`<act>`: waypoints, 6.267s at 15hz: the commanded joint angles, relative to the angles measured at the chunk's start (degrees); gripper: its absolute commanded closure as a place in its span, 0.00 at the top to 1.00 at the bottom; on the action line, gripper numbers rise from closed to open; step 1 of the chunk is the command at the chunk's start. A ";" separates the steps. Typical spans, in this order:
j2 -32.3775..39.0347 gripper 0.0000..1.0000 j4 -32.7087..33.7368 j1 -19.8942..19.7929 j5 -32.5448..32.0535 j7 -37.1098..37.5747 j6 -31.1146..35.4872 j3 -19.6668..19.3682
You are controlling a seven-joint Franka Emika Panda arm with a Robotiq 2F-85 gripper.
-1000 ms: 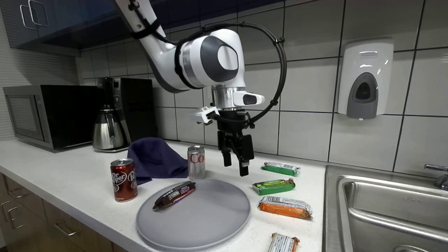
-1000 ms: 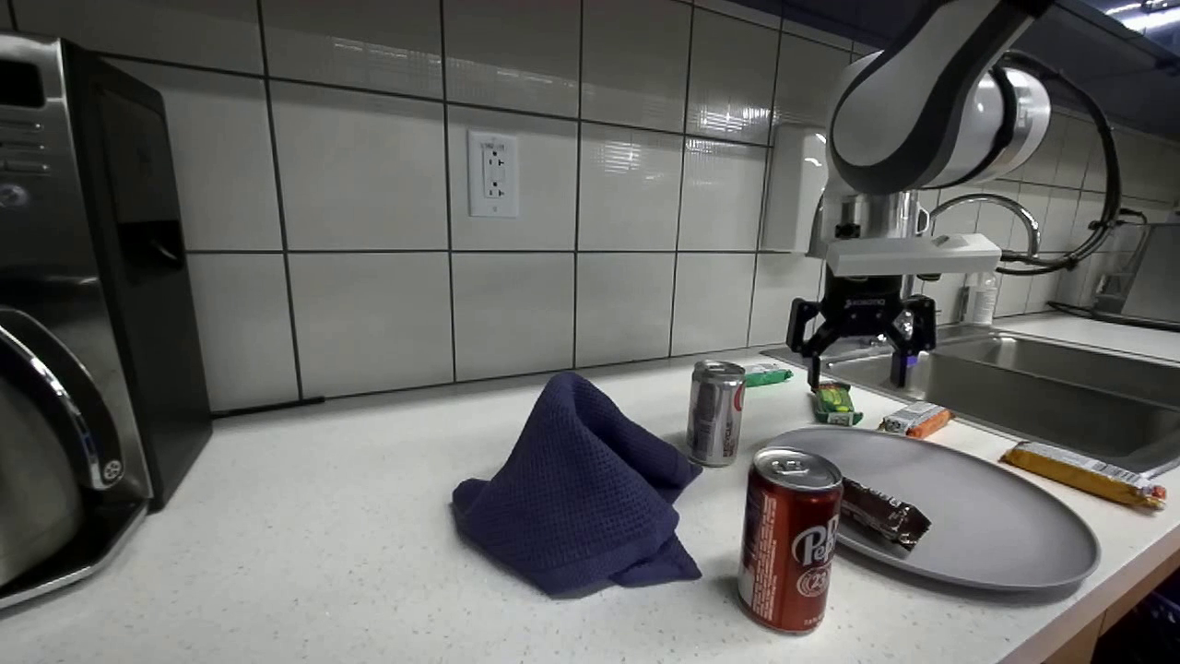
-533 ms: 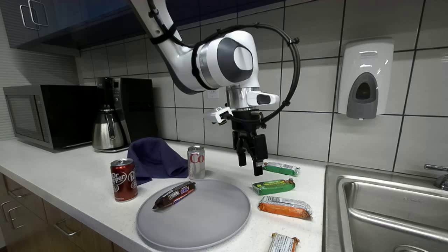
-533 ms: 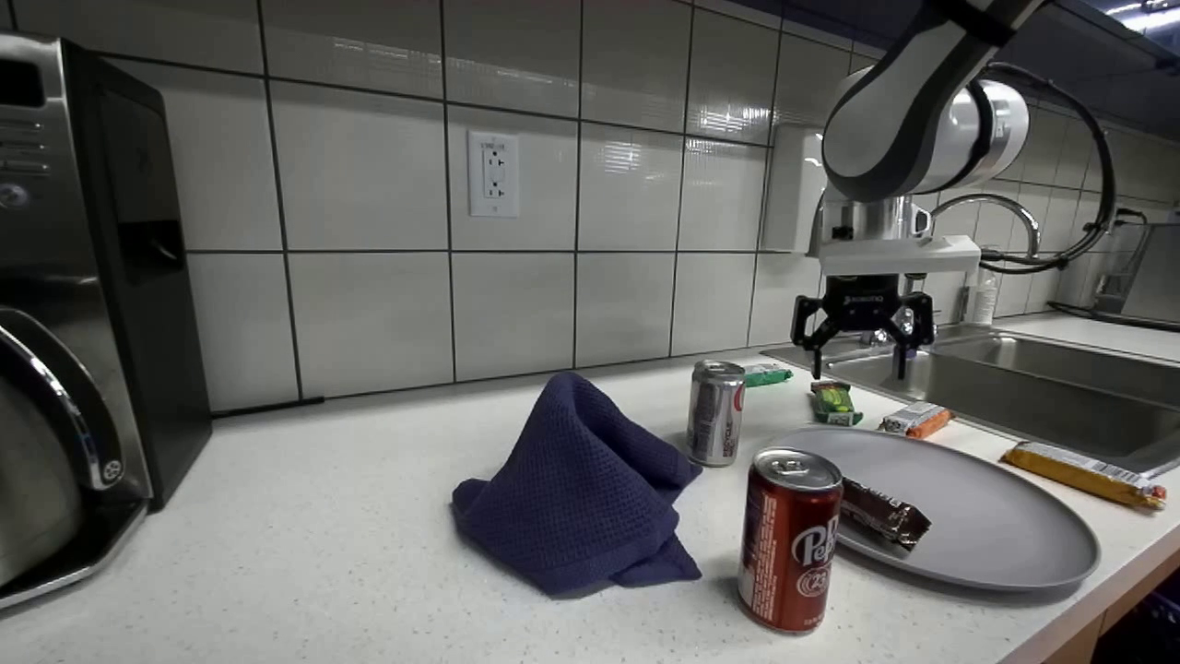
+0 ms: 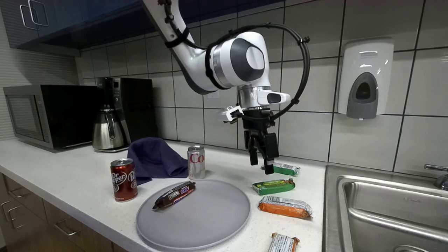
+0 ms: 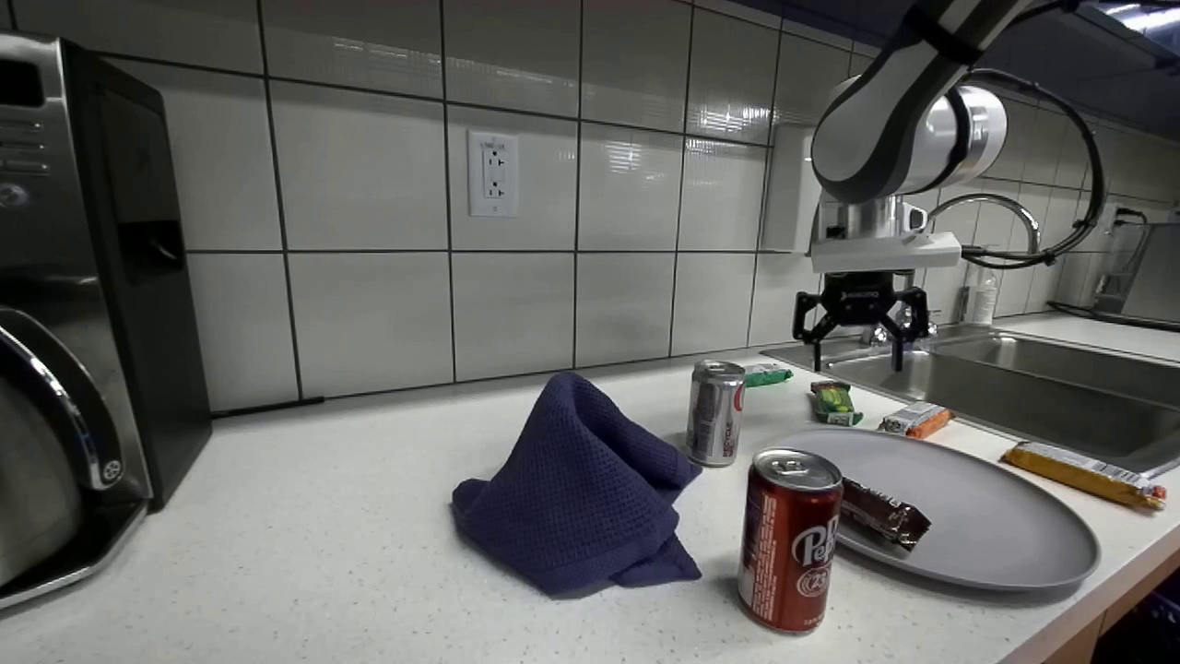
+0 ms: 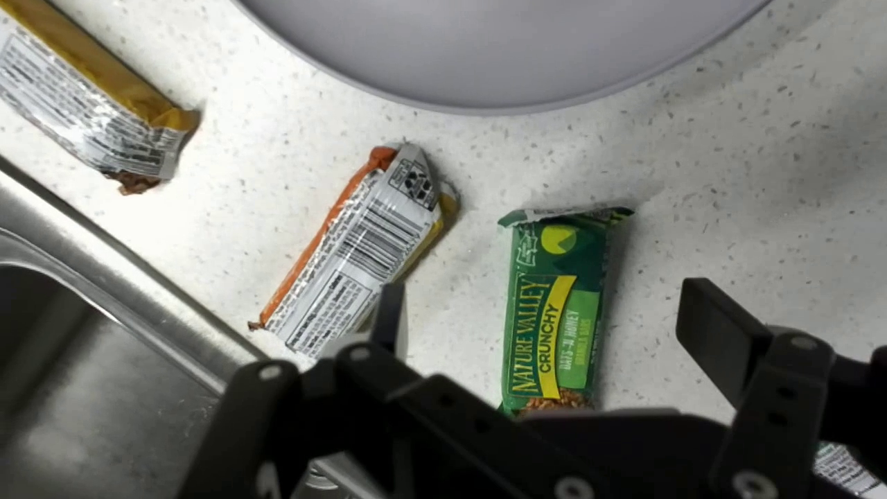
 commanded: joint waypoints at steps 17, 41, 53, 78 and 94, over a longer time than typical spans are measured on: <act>9.53 1.00 8.31 -0.61 3.53 0.68 0.01 0.28; 13.18 0.72 12.30 -1.18 5.32 -0.15 0.44 -1.18; 10.65 0.16 10.00 -1.13 4.67 -0.89 0.55 -1.99; -7.85 0.16 -13.72 0.52 3.50 -15.85 10.29 4.01; -16.89 0.16 -24.50 0.78 3.22 -21.67 12.54 8.98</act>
